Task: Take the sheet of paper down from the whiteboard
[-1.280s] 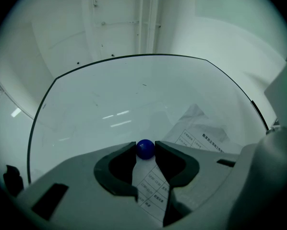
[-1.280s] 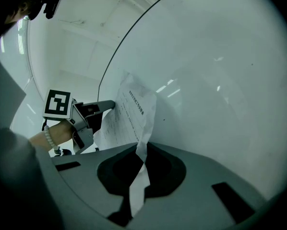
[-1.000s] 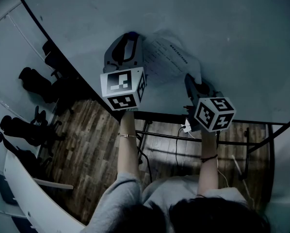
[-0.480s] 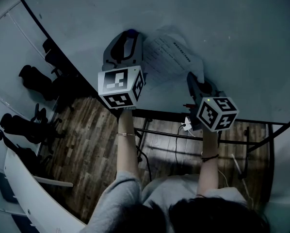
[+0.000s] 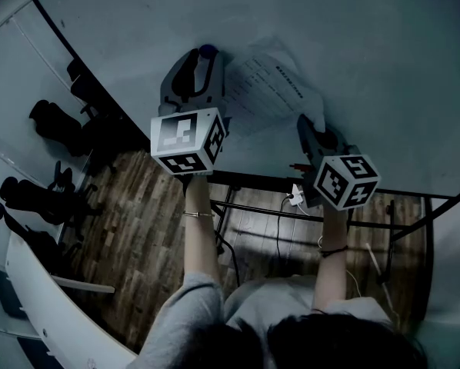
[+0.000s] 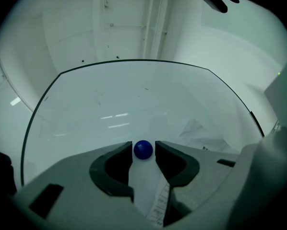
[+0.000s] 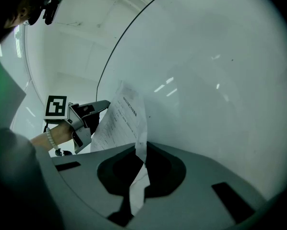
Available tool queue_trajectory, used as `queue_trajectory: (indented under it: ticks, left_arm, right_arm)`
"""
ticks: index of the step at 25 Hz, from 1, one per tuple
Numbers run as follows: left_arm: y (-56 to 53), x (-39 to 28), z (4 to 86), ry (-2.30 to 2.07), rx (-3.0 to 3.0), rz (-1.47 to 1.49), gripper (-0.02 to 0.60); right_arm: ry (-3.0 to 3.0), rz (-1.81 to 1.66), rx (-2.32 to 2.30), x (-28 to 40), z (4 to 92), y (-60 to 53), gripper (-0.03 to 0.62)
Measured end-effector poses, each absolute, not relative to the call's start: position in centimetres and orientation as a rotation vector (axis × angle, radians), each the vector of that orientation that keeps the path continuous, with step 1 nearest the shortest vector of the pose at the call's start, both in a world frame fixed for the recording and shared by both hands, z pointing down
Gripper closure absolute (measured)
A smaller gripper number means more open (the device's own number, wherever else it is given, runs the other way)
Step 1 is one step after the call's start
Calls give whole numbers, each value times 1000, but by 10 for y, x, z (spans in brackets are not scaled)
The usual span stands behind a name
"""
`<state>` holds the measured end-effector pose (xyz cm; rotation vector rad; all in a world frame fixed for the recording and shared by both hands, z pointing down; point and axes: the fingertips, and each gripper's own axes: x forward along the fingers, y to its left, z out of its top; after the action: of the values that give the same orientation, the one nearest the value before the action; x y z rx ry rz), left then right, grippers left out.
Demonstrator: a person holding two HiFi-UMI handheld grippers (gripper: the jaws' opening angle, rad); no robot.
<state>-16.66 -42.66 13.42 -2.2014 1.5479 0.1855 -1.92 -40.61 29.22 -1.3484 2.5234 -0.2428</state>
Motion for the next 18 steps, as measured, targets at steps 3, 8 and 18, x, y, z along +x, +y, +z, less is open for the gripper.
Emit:
queue_trajectory:
  ticks: [3, 8, 18]
  left_arm:
    - [-422, -169, 135, 1550, -2194, 195, 451]
    - [-411, -176, 143, 1575, -2191, 201, 451]
    - [-396, -189, 169, 1638, -2264, 148, 475]
  right_arm:
    - [2529, -235, -1345, -19, 293, -405, 594]
    - [2534, -224, -1342, -17, 295, -403, 594]
    - [2556, -221, -1358, -14, 302, -398, 594]
